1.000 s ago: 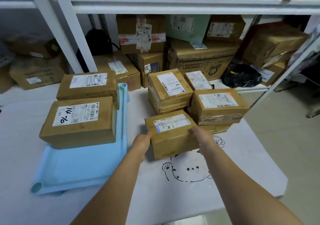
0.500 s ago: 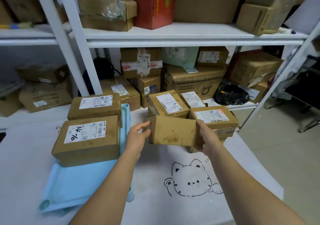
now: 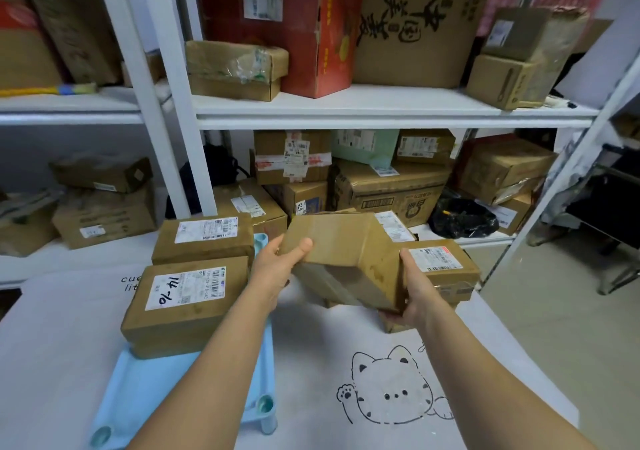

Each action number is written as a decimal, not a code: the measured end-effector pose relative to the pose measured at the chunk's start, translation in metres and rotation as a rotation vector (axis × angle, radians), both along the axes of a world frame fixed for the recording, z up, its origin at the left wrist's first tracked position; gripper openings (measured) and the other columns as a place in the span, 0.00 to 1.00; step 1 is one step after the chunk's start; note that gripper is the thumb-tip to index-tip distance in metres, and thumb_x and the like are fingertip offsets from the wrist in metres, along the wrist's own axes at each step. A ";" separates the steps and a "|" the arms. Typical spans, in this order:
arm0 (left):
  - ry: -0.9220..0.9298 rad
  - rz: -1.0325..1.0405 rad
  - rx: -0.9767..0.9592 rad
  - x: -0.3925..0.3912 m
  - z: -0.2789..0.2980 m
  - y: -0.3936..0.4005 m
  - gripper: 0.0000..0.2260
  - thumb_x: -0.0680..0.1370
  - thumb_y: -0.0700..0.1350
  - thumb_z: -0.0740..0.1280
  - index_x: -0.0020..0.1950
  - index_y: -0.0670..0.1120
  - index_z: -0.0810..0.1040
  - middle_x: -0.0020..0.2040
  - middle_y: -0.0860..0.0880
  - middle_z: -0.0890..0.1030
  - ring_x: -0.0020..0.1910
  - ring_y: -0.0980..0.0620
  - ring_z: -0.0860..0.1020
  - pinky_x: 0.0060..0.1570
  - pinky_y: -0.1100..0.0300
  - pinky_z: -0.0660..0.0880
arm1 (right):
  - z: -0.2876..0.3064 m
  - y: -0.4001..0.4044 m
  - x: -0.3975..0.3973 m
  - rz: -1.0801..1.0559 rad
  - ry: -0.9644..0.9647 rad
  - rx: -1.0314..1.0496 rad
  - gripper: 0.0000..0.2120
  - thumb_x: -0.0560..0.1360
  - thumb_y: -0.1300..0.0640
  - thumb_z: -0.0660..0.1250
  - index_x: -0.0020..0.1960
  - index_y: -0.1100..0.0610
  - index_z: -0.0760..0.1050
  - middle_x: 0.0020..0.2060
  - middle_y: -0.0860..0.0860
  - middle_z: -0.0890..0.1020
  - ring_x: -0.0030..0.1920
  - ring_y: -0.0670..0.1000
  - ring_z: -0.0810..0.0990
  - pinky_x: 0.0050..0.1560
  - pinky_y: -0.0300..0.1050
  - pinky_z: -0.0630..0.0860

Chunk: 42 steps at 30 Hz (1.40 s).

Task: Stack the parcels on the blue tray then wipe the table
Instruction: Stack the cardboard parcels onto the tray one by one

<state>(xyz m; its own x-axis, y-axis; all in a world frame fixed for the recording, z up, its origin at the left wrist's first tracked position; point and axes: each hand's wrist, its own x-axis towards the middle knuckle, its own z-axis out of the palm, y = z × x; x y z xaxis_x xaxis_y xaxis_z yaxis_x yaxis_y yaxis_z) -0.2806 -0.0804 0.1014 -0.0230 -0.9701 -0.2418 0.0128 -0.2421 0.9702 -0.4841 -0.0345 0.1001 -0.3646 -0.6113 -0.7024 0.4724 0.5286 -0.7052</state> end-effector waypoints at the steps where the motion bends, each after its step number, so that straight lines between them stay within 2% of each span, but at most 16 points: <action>1: 0.021 0.001 -0.012 0.003 0.004 -0.001 0.23 0.75 0.54 0.68 0.69 0.50 0.71 0.60 0.48 0.77 0.56 0.49 0.75 0.52 0.54 0.72 | 0.000 -0.001 0.001 0.009 -0.011 0.013 0.30 0.68 0.31 0.65 0.56 0.55 0.71 0.47 0.56 0.78 0.46 0.56 0.77 0.37 0.52 0.77; 5: 0.049 0.037 0.012 0.008 0.023 -0.006 0.14 0.80 0.56 0.60 0.62 0.51 0.72 0.54 0.49 0.75 0.55 0.49 0.73 0.56 0.54 0.73 | -0.008 -0.001 0.004 0.110 -0.063 0.063 0.38 0.64 0.26 0.62 0.60 0.54 0.73 0.55 0.57 0.79 0.54 0.60 0.77 0.36 0.51 0.80; 9: 0.083 0.010 0.032 0.014 0.036 -0.010 0.13 0.78 0.58 0.62 0.55 0.51 0.73 0.50 0.52 0.76 0.51 0.51 0.74 0.52 0.55 0.71 | -0.010 -0.001 0.009 0.232 -0.044 0.059 0.26 0.70 0.33 0.65 0.55 0.53 0.77 0.48 0.54 0.81 0.48 0.56 0.80 0.29 0.46 0.80; 11: 0.105 -0.040 0.026 0.019 0.038 -0.011 0.19 0.76 0.60 0.64 0.62 0.51 0.74 0.56 0.49 0.78 0.55 0.48 0.75 0.54 0.54 0.73 | -0.011 0.000 0.013 0.284 -0.039 0.063 0.21 0.70 0.36 0.67 0.51 0.53 0.76 0.45 0.53 0.81 0.44 0.54 0.80 0.26 0.43 0.79; 13: 0.118 -0.061 0.014 0.025 0.037 -0.014 0.26 0.74 0.62 0.65 0.69 0.54 0.70 0.62 0.47 0.76 0.60 0.46 0.74 0.61 0.48 0.72 | -0.013 -0.001 0.017 0.309 -0.031 0.080 0.20 0.71 0.37 0.67 0.51 0.53 0.76 0.45 0.53 0.81 0.44 0.54 0.80 0.25 0.42 0.78; 16: 0.113 -0.117 -0.014 0.033 0.038 -0.016 0.32 0.69 0.67 0.66 0.70 0.56 0.69 0.63 0.47 0.76 0.61 0.45 0.75 0.63 0.44 0.71 | -0.016 -0.004 0.021 0.311 -0.033 0.093 0.20 0.72 0.38 0.67 0.51 0.54 0.75 0.45 0.54 0.80 0.43 0.54 0.79 0.25 0.41 0.78; 18: 0.104 -0.175 -0.019 0.038 0.038 -0.018 0.41 0.62 0.71 0.70 0.71 0.57 0.67 0.63 0.46 0.75 0.61 0.44 0.74 0.63 0.42 0.70 | -0.015 -0.007 0.022 0.313 -0.032 0.096 0.20 0.72 0.38 0.66 0.50 0.53 0.75 0.46 0.54 0.80 0.44 0.54 0.79 0.25 0.40 0.78; 20: 0.102 -0.201 -0.023 0.041 0.035 -0.020 0.46 0.59 0.66 0.74 0.74 0.59 0.62 0.65 0.47 0.73 0.62 0.43 0.73 0.63 0.43 0.70 | -0.014 -0.009 0.022 0.331 -0.037 0.092 0.19 0.71 0.38 0.67 0.50 0.53 0.76 0.46 0.53 0.81 0.44 0.53 0.80 0.24 0.39 0.77; 23: 0.126 -0.164 -0.039 0.043 0.033 -0.022 0.44 0.59 0.56 0.75 0.73 0.60 0.62 0.65 0.45 0.74 0.60 0.44 0.74 0.54 0.49 0.74 | -0.016 -0.013 0.022 0.358 -0.063 0.093 0.21 0.70 0.37 0.68 0.53 0.52 0.78 0.47 0.53 0.83 0.42 0.54 0.82 0.20 0.37 0.74; 25: 0.171 -0.094 -0.045 0.045 0.032 -0.024 0.41 0.63 0.54 0.75 0.73 0.57 0.64 0.64 0.44 0.75 0.57 0.45 0.76 0.46 0.53 0.76 | -0.014 -0.014 0.024 0.395 -0.068 0.066 0.21 0.71 0.37 0.67 0.51 0.53 0.78 0.41 0.53 0.84 0.36 0.53 0.83 0.18 0.36 0.72; 28: 0.212 0.018 -0.022 0.048 0.028 -0.031 0.35 0.68 0.54 0.74 0.72 0.55 0.64 0.63 0.44 0.75 0.57 0.44 0.77 0.47 0.50 0.78 | -0.009 -0.018 0.024 0.439 -0.049 -0.002 0.23 0.71 0.36 0.66 0.49 0.56 0.79 0.35 0.54 0.83 0.30 0.52 0.82 0.17 0.34 0.70; 30: 0.205 0.061 -0.006 0.049 0.028 -0.034 0.32 0.69 0.57 0.73 0.70 0.54 0.67 0.60 0.44 0.77 0.52 0.46 0.78 0.42 0.53 0.78 | -0.012 -0.021 0.023 0.438 -0.034 -0.053 0.30 0.70 0.31 0.63 0.55 0.56 0.79 0.42 0.56 0.84 0.33 0.53 0.82 0.21 0.36 0.73; 32: 0.193 0.095 0.019 0.049 0.029 -0.033 0.28 0.71 0.58 0.71 0.68 0.52 0.68 0.52 0.47 0.79 0.41 0.52 0.77 0.30 0.62 0.74 | -0.018 -0.023 0.020 0.424 -0.035 -0.107 0.34 0.73 0.29 0.55 0.63 0.54 0.75 0.47 0.57 0.83 0.37 0.54 0.83 0.27 0.40 0.77; 35: 0.185 0.137 0.069 0.051 0.025 -0.035 0.26 0.73 0.59 0.68 0.67 0.51 0.68 0.49 0.48 0.77 0.34 0.54 0.72 0.22 0.67 0.68 | -0.021 -0.024 0.018 0.429 -0.044 -0.186 0.36 0.73 0.28 0.49 0.67 0.52 0.71 0.45 0.58 0.80 0.39 0.54 0.82 0.35 0.44 0.79; 38: 0.200 0.196 0.112 0.053 0.019 -0.037 0.28 0.72 0.61 0.68 0.67 0.50 0.68 0.52 0.45 0.77 0.36 0.53 0.72 0.25 0.63 0.68 | -0.017 -0.024 0.019 0.446 -0.082 -0.229 0.43 0.65 0.23 0.55 0.66 0.52 0.71 0.48 0.58 0.78 0.43 0.56 0.81 0.40 0.48 0.79; 42: 0.232 0.265 0.184 0.053 0.014 -0.038 0.31 0.70 0.64 0.68 0.66 0.49 0.68 0.53 0.44 0.75 0.34 0.54 0.69 0.21 0.65 0.66 | -0.012 -0.025 0.023 0.482 -0.082 -0.226 0.55 0.55 0.25 0.66 0.72 0.56 0.61 0.47 0.57 0.76 0.46 0.56 0.81 0.41 0.51 0.80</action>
<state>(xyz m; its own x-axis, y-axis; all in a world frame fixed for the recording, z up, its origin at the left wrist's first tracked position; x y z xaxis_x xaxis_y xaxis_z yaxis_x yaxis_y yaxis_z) -0.2276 -0.1188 0.1150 0.1479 -0.8906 -0.4300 0.3117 -0.3706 0.8749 -0.4616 -0.0596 0.0879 0.0451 -0.8350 -0.5484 0.2719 0.5385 -0.7975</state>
